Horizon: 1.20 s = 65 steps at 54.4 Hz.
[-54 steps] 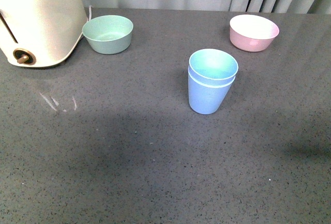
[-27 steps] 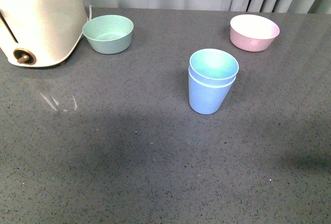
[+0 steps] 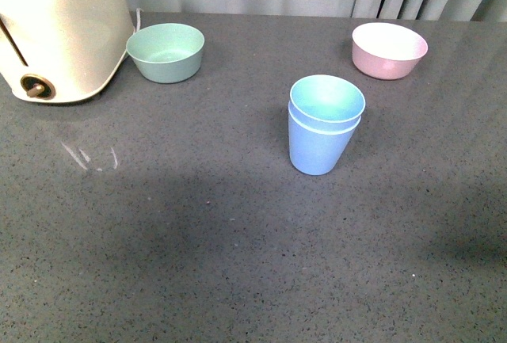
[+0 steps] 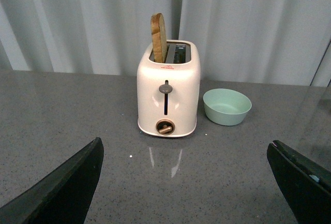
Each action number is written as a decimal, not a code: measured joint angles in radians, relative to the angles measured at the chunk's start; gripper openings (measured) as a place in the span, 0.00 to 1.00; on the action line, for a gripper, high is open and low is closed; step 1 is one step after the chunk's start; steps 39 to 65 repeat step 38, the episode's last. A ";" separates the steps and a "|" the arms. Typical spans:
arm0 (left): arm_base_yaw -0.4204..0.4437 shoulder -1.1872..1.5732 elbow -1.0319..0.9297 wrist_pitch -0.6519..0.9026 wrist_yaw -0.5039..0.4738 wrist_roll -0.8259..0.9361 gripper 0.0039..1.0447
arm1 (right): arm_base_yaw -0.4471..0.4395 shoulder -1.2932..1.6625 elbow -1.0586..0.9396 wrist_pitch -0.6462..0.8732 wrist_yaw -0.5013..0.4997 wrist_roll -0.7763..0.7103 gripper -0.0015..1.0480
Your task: Stack blue cups with both arms
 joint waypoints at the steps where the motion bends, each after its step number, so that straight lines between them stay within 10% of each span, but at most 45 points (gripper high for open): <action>1: 0.000 0.000 0.000 0.000 0.000 0.000 0.92 | 0.000 0.000 0.000 0.000 0.000 0.000 0.58; 12: 0.000 0.000 0.000 0.000 0.000 0.000 0.92 | 0.000 0.000 0.000 0.000 0.000 0.000 0.92; 65: 0.000 0.000 0.000 0.000 0.000 0.000 0.92 | 0.000 0.000 0.000 0.000 0.000 0.000 0.91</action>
